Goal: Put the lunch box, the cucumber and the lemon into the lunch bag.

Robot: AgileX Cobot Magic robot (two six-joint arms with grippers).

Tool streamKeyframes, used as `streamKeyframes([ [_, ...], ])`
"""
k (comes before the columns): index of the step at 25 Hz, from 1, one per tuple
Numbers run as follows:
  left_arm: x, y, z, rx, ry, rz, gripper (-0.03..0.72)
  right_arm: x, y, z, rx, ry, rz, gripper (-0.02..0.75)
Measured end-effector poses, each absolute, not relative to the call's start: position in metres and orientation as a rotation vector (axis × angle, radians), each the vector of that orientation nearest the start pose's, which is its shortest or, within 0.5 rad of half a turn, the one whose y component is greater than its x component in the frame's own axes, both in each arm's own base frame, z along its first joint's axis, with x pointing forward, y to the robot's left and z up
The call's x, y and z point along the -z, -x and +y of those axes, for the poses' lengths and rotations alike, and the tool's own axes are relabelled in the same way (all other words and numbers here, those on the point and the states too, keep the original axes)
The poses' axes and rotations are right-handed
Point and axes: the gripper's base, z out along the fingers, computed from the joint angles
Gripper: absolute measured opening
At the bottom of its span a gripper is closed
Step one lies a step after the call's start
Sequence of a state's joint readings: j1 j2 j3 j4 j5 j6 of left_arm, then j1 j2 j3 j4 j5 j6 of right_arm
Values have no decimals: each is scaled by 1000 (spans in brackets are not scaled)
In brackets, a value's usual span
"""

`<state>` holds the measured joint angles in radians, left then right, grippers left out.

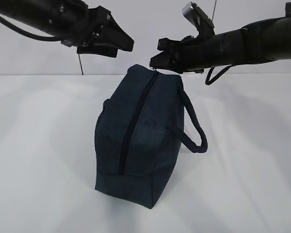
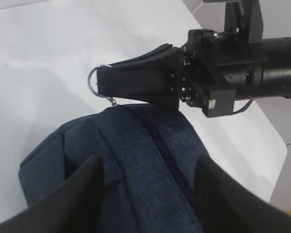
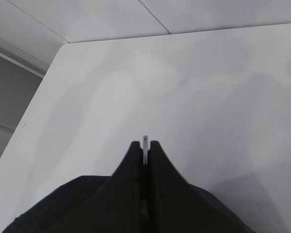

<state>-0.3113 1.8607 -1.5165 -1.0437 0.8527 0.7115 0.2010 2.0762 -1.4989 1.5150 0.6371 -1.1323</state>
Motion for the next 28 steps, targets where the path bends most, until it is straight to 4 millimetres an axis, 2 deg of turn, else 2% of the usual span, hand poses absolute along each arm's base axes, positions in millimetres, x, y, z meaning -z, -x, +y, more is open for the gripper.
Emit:
streamKeyframes([
  [4,-282,-384,-194,1076,-543,2317,432,-216,-445,146,-1006,219,2133,8],
  [12,-257,-397,-197,1058,-515,2392,432,-216,-446,140,-1018,216,2131,8],
  [18,-257,-407,-202,1062,-512,2376,432,-217,-446,139,-1031,226,2129,8],
  [24,-242,-411,-218,1079,-540,2397,430,-216,-445,139,-1034,229,2129,8],
  [28,-240,-413,-221,1070,-536,2392,361,-214,-446,140,-1038,229,2134,8],
])
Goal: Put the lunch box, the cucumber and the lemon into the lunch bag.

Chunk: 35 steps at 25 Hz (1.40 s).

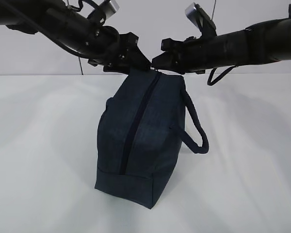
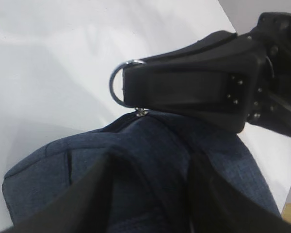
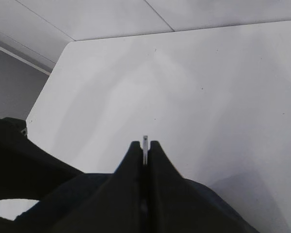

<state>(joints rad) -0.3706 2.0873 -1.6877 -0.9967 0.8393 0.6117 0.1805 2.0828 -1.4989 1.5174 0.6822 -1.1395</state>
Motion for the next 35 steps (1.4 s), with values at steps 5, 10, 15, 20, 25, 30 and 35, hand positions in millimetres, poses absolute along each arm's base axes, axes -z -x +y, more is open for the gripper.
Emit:
streamKeyframes([
  [5,-239,-413,-221,1057,-541,2392,132,-212,-446,140,-1037,233,2137,8],
  [10,-238,-413,-221,1037,-560,2399,18,-212,-446,140,-1038,234,2136,8],
  [15,-241,-414,-223,1027,-585,2390,16,-212,-446,139,-1037,232,2135,8],
  [20,-253,-416,-225,1025,-644,2361,15,-212,-450,126,-1024,195,2131,8],
  [25,-257,-417,-225,1012,-671,2356,15,-212,-453,118,-1016,169,2126,8],
  [30,-258,-416,-225,998,-693,2348,15,-212,-453,116,-1014,164,2126,8],
  [35,-274,-410,-223,988,-727,2308,15,-213,-453,116,-1026,161,2122,8],
])
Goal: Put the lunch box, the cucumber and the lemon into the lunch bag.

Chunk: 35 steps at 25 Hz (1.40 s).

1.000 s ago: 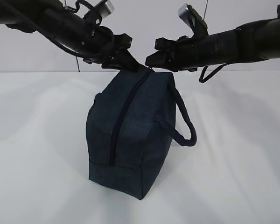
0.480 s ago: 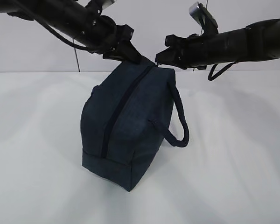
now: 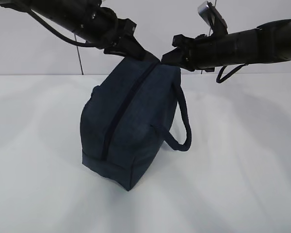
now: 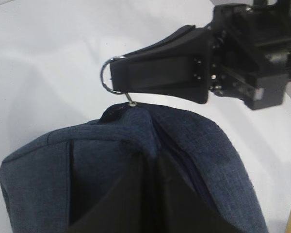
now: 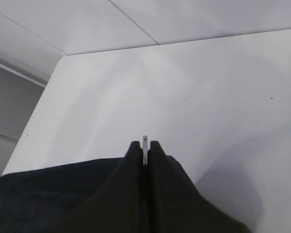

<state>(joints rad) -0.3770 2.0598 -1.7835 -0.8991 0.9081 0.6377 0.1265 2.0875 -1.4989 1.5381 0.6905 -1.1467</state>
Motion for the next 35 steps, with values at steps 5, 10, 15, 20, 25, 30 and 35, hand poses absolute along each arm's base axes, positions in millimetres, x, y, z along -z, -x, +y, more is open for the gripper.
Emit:
streamKeyframes([
  [5,-284,-402,-224,1046,-798,2277,15,-213,-453,116,-1031,161,2121,8],
  [10,-294,-394,-225,1097,-855,2247,15,-213,-453,116,-1031,161,2121,8],
  [15,-310,-386,-223,1104,-887,2218,15,-213,-453,116,-1031,161,2121,8],
  [20,-318,-381,-221,1085,-907,2203,15,-214,-452,118,-1052,175,2117,8],
  [25,-320,-380,-220,1089,-917,2203,15,-215,-451,119,-1074,187,2114,8],
  [30,-322,-378,-220,1093,-926,2200,15,-218,-449,122,-1140,187,2093,13],
  [35,-325,-376,-218,1075,-930,2208,14,-221,-447,123,-1191,198,2069,188],
])
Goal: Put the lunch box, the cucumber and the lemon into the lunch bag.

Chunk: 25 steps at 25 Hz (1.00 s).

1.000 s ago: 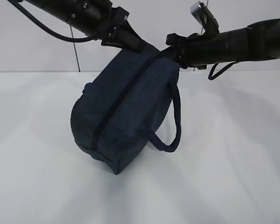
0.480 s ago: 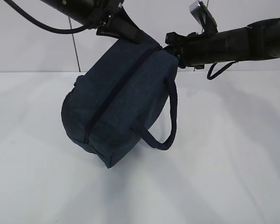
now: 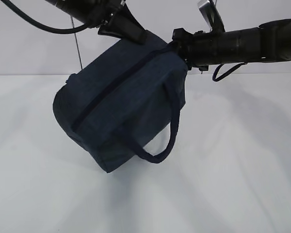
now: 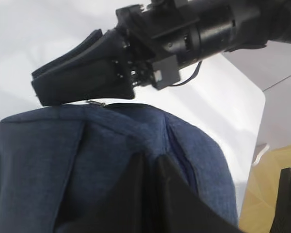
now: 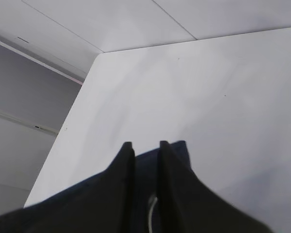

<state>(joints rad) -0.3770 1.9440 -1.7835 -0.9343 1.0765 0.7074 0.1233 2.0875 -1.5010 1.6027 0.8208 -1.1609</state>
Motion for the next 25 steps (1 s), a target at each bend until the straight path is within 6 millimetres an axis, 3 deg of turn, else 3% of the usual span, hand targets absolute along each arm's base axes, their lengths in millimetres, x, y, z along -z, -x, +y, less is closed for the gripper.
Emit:
streamKeyframes([
  [4,-323,-376,-217,1047,-935,2230,14,-221,-447,123,-1199,202,2066,428],
  [7,-322,-377,-216,1040,-932,2239,14,-232,-445,122,-1184,230,2039,507],
  [17,-310,-384,-216,1003,-862,2307,14,-278,-430,121,-1133,325,1938,528],
  [25,-279,-403,-220,972,-783,2354,14,-289,-417,119,-1006,511,1980,529],
])
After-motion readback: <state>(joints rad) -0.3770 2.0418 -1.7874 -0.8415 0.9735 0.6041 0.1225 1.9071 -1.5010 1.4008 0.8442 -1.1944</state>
